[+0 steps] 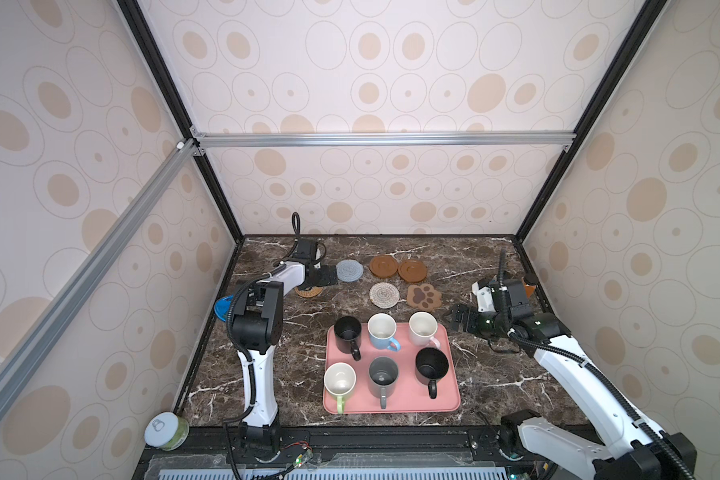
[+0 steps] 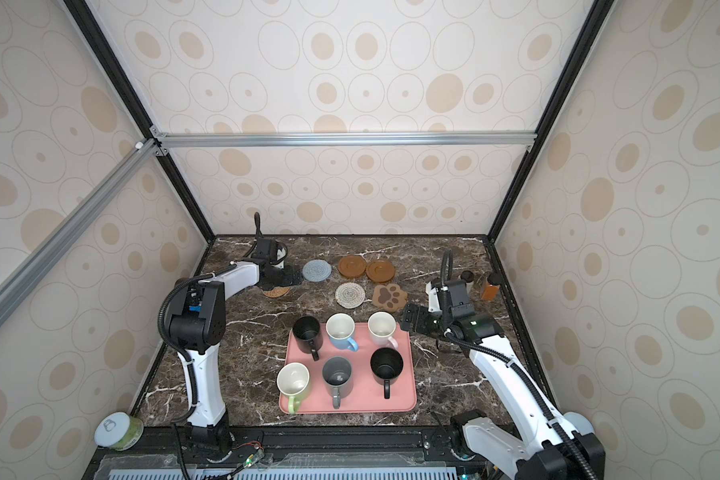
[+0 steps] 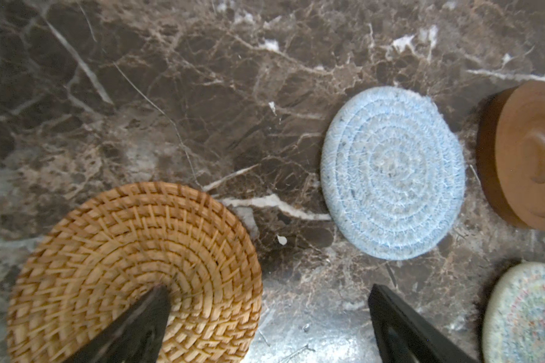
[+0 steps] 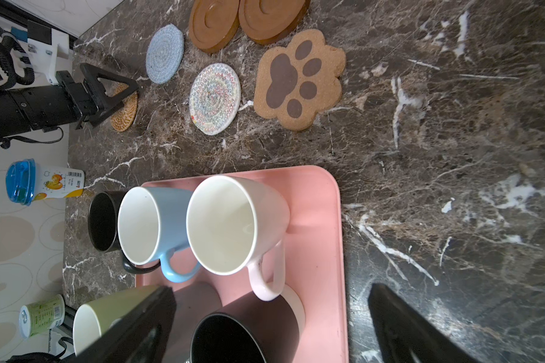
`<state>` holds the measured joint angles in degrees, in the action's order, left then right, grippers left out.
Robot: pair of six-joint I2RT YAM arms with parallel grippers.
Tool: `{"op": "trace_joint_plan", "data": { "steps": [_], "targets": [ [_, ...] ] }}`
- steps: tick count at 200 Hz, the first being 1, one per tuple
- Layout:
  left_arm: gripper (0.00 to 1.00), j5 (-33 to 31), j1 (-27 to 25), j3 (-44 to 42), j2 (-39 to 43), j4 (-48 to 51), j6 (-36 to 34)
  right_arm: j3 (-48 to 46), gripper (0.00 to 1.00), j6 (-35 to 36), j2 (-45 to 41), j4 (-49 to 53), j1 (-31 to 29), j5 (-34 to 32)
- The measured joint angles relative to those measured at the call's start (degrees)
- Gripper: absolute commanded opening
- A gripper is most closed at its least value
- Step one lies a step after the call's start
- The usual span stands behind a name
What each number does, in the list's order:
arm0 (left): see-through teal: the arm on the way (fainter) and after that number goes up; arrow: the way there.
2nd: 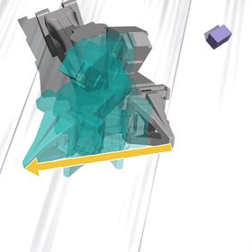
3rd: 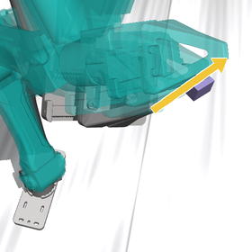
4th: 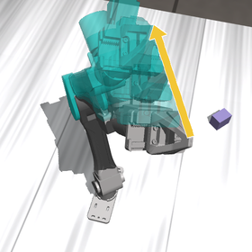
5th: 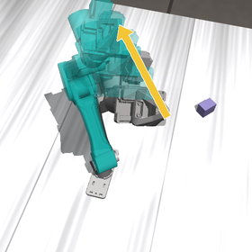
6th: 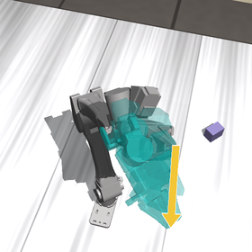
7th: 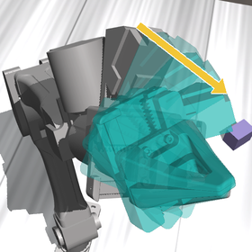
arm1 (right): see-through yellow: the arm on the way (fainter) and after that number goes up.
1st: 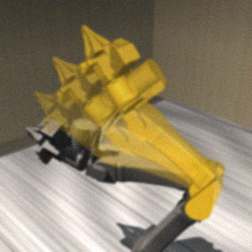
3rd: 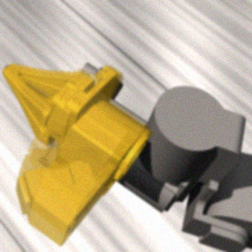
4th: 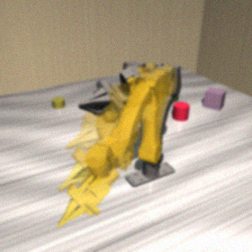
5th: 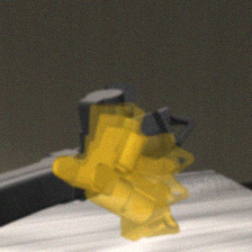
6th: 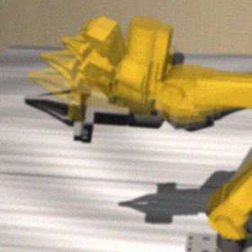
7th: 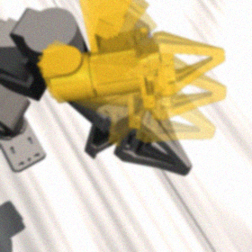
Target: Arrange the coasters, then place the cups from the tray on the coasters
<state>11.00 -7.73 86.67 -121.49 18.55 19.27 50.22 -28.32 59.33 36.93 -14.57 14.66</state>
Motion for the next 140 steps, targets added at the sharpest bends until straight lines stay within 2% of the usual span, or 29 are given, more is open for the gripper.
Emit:
{"op": "trace_joint_plan", "data": {
  "steps": [140],
  "targets": [
    [1.00, 0.0, 1.5, 3.6, -2.1, 2.0, -1.3, -0.4, 0.99, -1.2, -2.3, 1.3, -0.1, -3.0]
  ]
}}
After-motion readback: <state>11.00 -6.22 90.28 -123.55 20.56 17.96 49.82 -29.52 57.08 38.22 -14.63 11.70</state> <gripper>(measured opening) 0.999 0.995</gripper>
